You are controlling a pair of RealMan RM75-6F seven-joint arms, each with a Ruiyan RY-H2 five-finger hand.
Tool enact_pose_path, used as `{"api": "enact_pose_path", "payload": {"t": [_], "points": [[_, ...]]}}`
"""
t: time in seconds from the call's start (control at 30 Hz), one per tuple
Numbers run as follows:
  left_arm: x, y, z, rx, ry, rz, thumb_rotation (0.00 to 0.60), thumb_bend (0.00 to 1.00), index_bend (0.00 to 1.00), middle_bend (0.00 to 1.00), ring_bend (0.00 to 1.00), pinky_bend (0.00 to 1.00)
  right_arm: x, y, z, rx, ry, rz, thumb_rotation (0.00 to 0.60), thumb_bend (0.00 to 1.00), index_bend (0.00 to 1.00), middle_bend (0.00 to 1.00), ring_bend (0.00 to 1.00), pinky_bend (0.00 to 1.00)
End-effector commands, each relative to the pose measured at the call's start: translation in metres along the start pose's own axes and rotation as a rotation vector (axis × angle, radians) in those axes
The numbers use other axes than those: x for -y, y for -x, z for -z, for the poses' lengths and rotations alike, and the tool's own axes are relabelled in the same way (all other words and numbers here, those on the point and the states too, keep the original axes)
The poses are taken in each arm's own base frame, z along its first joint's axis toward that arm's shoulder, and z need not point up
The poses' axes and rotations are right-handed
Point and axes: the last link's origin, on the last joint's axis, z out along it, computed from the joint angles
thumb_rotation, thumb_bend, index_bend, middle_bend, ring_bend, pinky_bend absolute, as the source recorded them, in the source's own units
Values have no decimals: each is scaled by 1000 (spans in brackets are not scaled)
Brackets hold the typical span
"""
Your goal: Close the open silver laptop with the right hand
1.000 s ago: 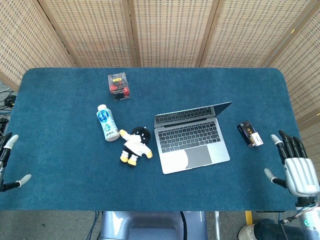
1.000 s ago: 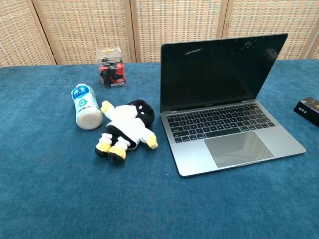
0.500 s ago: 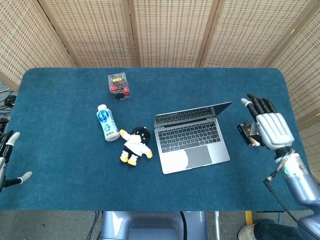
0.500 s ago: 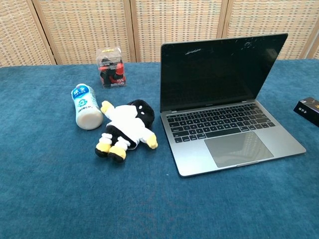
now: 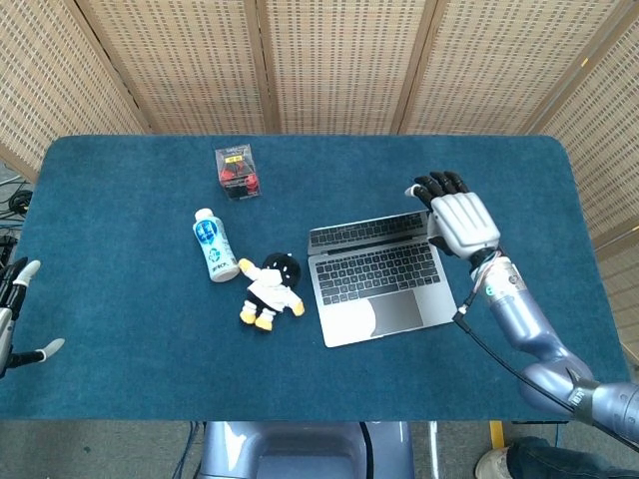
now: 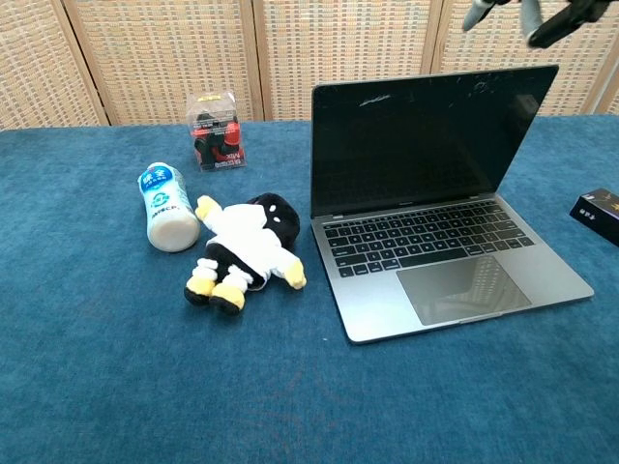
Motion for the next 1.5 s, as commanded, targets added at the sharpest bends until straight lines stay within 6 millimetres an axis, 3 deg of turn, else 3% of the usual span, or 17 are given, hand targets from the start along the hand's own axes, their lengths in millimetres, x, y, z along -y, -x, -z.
{"api": "enact_pose_path", "payload": {"t": [0.03,0.4,0.67,0.9,1.07,1.5], "points": [[0,1,-1,4,-2,-1,600,0,0,0,0,0,8,9,-7,35,-1,5,600,1000,213,164,11,10],[1,2,-2,1,-8,0,600,0,0,0,0,0,13,29,-17,110,25,11,600,1000,227,228,107,85],[0,2,-2,-2,-12,-1,600,0,0,0,0,0,10,29,-10,123,24,54,600,1000,309,352,286,217],[0,2,-2,-2,-9,-1,600,0,0,0,0,0,6,27,-2,149,27,74,600,1000,348,390,321,246],[0,1,-1,-8,-9,4,600,0,0,0,0,0,1,32,11,192,21,117,600,1000,348,390,321,246],[-2,2,0,-4,0,0,600,0,0,0,0,0,-3,66,60,278,-66,238,600,1000,348,388,321,246]]}}
